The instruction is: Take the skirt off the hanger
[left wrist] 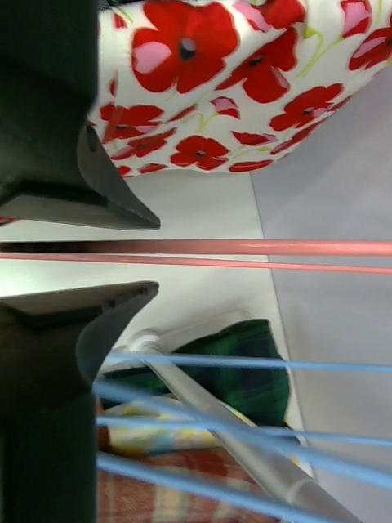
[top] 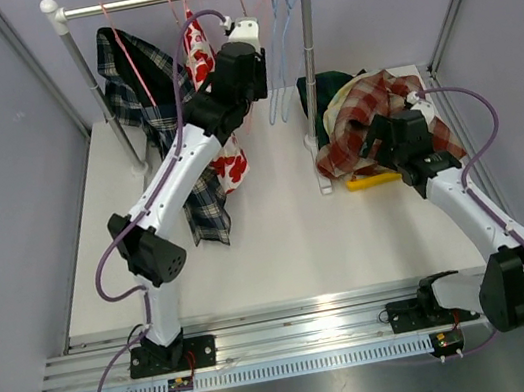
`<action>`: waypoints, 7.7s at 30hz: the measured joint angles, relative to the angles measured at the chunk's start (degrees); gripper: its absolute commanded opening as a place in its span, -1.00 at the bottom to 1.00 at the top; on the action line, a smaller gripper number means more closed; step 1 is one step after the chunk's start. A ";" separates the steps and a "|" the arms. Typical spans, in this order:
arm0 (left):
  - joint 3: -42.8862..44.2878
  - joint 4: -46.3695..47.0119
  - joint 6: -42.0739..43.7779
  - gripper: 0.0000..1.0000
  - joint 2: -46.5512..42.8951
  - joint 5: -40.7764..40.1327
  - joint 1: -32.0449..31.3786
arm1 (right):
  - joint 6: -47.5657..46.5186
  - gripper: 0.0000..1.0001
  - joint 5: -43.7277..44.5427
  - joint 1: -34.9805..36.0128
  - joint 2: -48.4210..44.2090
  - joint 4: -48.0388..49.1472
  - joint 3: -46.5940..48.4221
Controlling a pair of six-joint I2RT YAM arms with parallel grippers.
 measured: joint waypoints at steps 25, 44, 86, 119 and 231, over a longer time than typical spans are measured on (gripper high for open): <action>-10.21 -1.92 2.80 0.12 -18.25 -5.88 2.56 | 1.38 0.99 -2.86 0.00 -17.84 -9.40 -5.35; -5.57 -4.76 2.01 -1.00 -8.37 -5.68 5.27 | -0.15 0.99 -7.74 0.00 -24.17 -12.44 -5.66; -4.66 -9.62 -1.79 -1.00 -26.80 -3.28 -1.60 | -14.21 -0.58 33.09 64.39 19.96 -6.73 48.28; -18.32 -5.84 2.25 -1.00 -37.81 -9.05 -1.84 | -6.80 -1.00 58.49 66.97 -18.21 -16.94 17.20; -4.07 -14.16 -3.69 -1.00 -24.44 6.16 21.18 | -3.96 0.99 -16.85 15.96 -18.82 -8.44 31.61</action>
